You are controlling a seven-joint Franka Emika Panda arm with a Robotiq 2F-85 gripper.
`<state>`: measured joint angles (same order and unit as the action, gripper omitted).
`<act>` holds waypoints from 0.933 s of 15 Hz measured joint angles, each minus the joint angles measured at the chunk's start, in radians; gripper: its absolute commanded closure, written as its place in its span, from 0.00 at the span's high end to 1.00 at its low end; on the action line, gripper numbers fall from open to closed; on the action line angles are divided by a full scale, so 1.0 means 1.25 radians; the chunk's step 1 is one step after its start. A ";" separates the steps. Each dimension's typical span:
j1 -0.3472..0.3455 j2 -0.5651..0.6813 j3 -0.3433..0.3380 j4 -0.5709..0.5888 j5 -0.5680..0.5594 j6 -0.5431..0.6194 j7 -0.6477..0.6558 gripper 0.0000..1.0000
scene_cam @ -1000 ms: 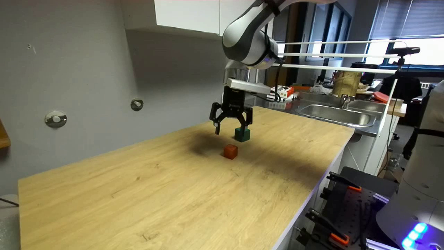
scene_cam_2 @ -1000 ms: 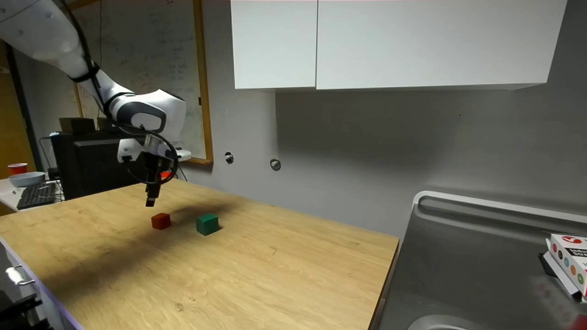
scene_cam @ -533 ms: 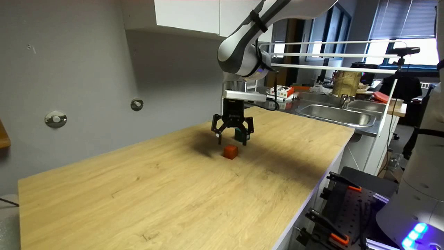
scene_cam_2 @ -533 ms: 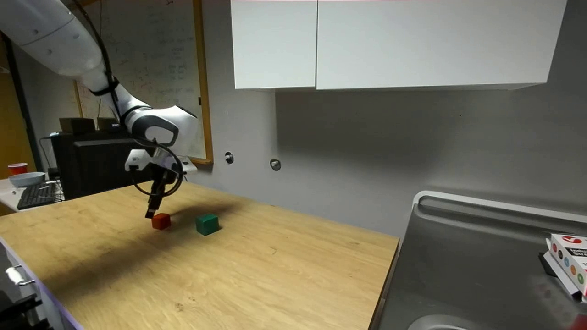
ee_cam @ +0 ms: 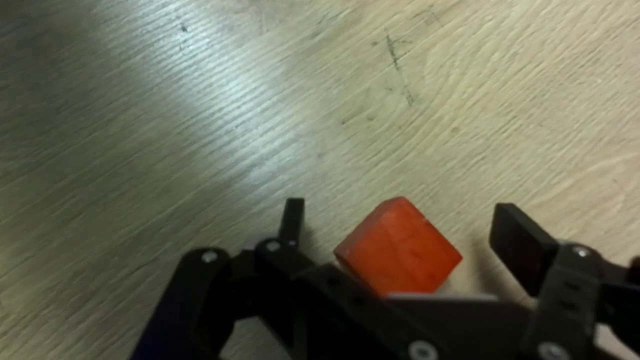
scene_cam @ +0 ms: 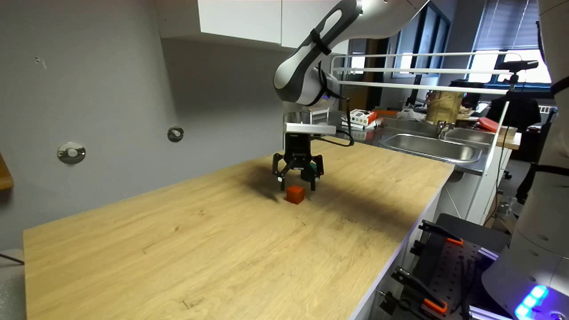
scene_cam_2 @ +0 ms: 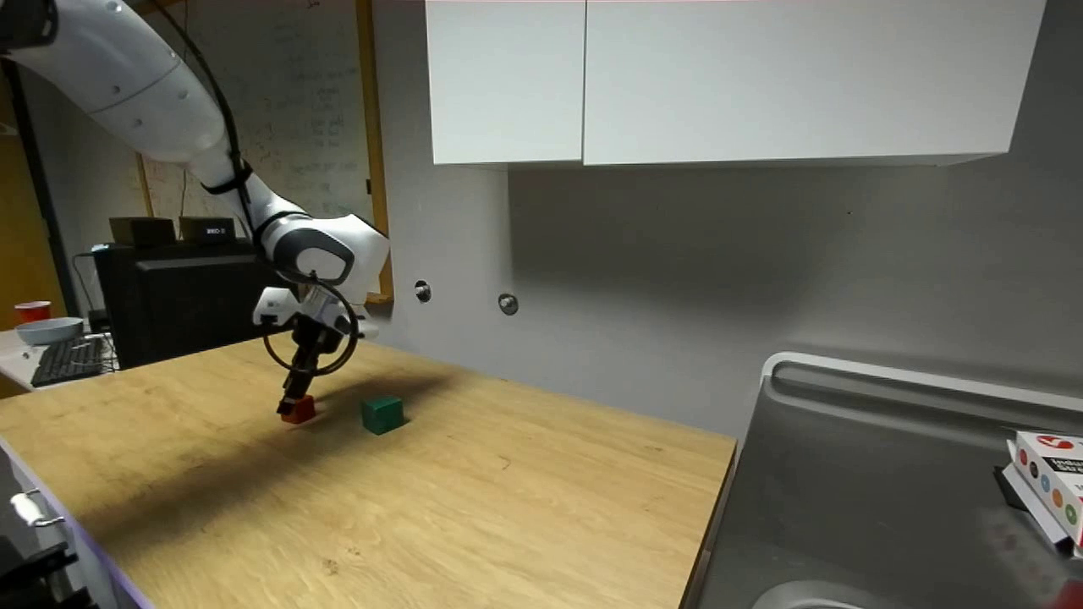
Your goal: Put the orange block on the green block
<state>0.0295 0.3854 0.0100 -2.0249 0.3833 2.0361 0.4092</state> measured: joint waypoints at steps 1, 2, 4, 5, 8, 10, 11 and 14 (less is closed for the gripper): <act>0.000 0.010 0.000 0.012 0.000 -0.007 0.000 0.63; 0.000 0.018 0.000 0.022 0.000 -0.013 0.000 0.56; 0.001 0.032 0.000 0.042 0.000 -0.024 0.000 0.39; 0.001 0.038 0.000 0.050 0.000 -0.031 0.001 0.34; 0.001 0.051 0.000 0.074 0.000 -0.045 0.003 0.34; 0.001 0.056 -0.001 0.087 0.000 -0.048 0.006 0.34; 0.001 0.057 -0.001 0.093 0.000 -0.048 0.007 0.34; 0.000 0.056 -0.009 0.118 0.000 -0.049 0.011 0.34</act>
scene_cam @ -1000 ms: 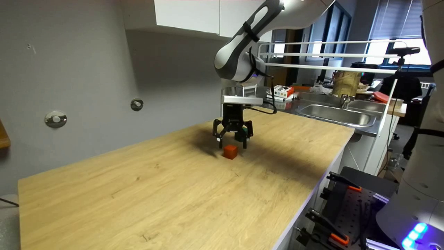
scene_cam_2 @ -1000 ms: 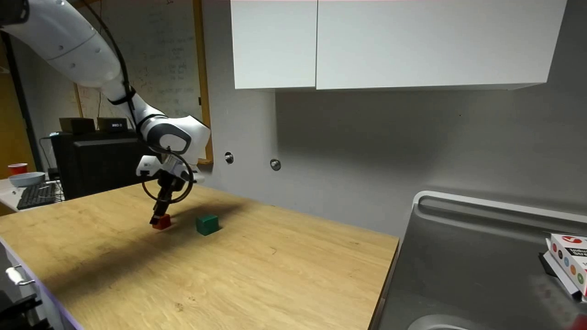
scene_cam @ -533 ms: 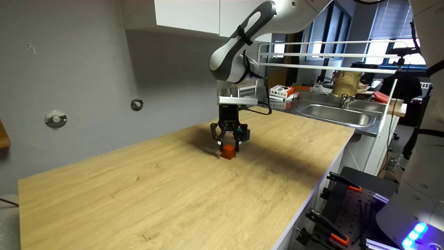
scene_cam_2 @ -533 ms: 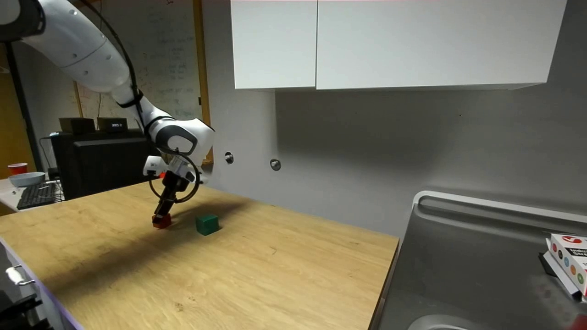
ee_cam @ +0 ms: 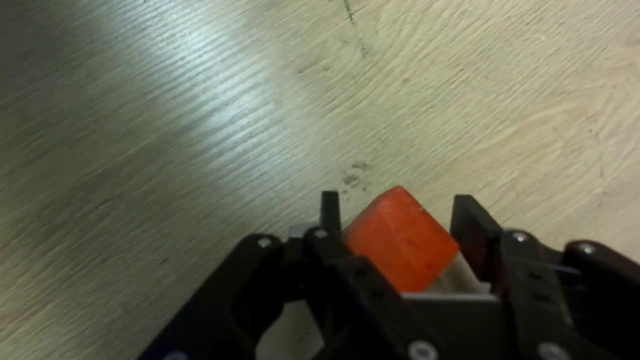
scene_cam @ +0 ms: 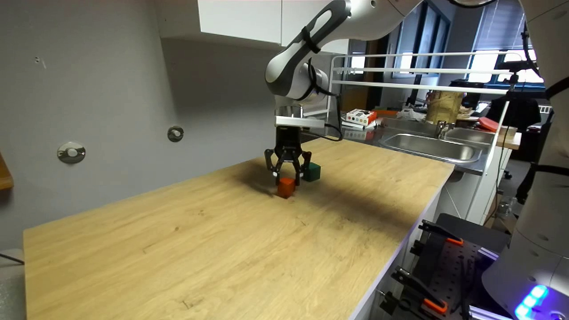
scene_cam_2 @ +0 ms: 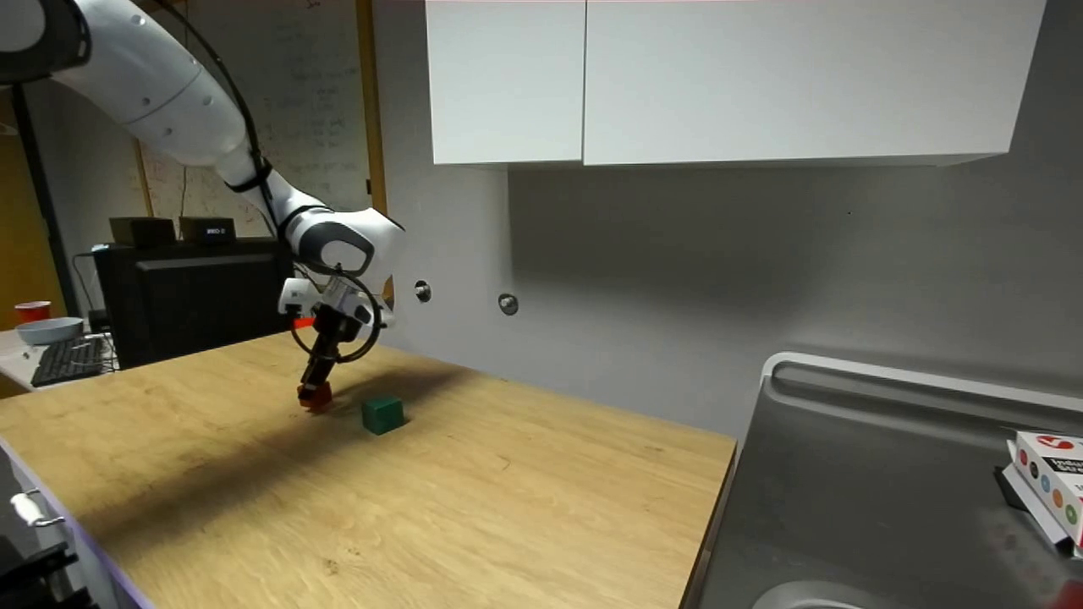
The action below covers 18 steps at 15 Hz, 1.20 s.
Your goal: Put the orange block on the green block
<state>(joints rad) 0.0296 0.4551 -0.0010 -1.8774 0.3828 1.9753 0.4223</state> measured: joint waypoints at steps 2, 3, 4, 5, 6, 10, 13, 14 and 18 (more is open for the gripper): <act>-0.003 -0.005 -0.010 0.019 0.000 0.000 0.001 0.34; -0.007 -0.008 -0.016 0.029 0.000 0.000 0.002 0.34; -0.012 -0.013 -0.022 0.037 0.000 -0.001 0.002 0.34; -0.018 -0.017 -0.028 0.045 0.000 -0.001 0.002 0.34; -0.025 -0.023 -0.033 0.050 0.000 -0.001 0.002 0.34; -0.055 -0.037 -0.051 0.060 0.000 -0.001 0.002 0.34; -0.074 -0.039 -0.062 0.060 0.000 -0.001 0.002 0.34; -0.079 -0.039 -0.066 0.059 0.000 -0.001 0.002 0.34; -0.099 -0.038 -0.079 0.049 0.001 -0.001 0.002 0.34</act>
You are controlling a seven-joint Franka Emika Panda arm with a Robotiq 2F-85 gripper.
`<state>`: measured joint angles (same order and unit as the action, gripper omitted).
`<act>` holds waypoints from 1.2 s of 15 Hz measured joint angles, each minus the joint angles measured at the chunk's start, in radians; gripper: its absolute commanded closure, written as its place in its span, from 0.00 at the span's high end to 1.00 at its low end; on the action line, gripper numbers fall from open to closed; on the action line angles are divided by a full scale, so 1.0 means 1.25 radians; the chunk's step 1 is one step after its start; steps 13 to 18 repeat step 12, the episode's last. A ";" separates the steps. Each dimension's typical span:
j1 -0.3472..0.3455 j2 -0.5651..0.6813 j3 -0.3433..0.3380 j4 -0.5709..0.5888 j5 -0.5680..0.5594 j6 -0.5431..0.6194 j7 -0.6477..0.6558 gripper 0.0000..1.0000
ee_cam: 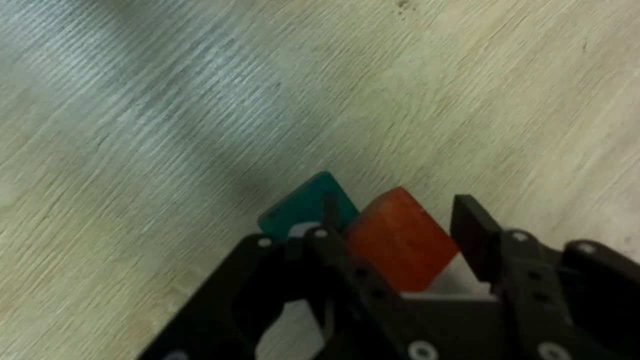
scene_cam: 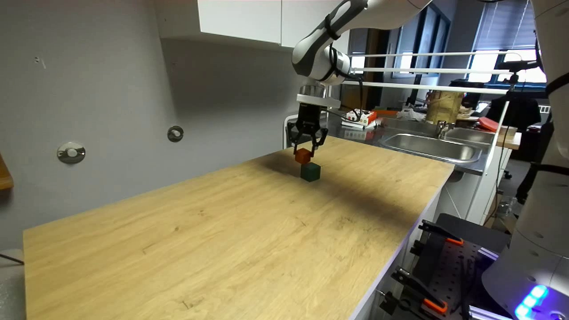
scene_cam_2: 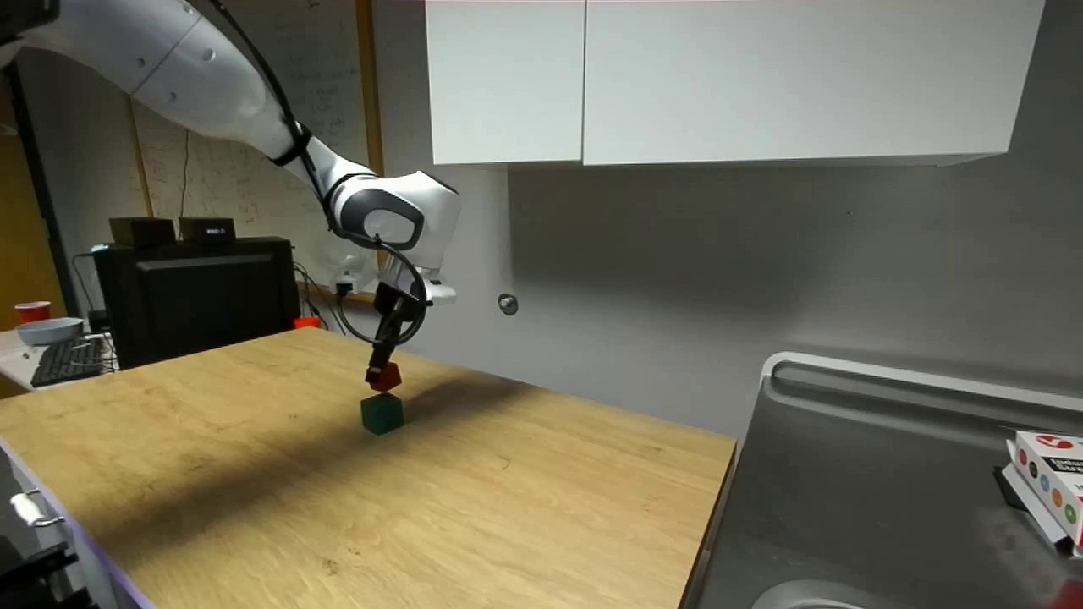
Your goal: Put the orange block on the green block
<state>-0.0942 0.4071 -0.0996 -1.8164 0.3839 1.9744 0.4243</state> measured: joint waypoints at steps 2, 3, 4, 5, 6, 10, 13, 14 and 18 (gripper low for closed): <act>-0.009 0.001 -0.004 -0.007 0.000 0.000 0.000 0.34; -0.012 0.001 -0.005 -0.011 0.000 0.000 0.000 0.34; -0.014 0.002 -0.006 -0.014 0.000 -0.001 0.000 0.34; -0.016 0.003 -0.007 -0.018 0.000 -0.001 0.000 0.34; -0.016 0.005 -0.007 -0.023 0.000 -0.001 0.000 0.48; -0.016 0.009 -0.007 -0.032 0.000 -0.004 0.000 0.81; -0.016 0.009 -0.007 -0.034 0.001 -0.005 0.000 0.95; -0.016 0.009 -0.007 -0.034 0.001 -0.005 0.000 0.95; -0.016 0.009 -0.007 -0.034 0.001 -0.005 0.000 0.95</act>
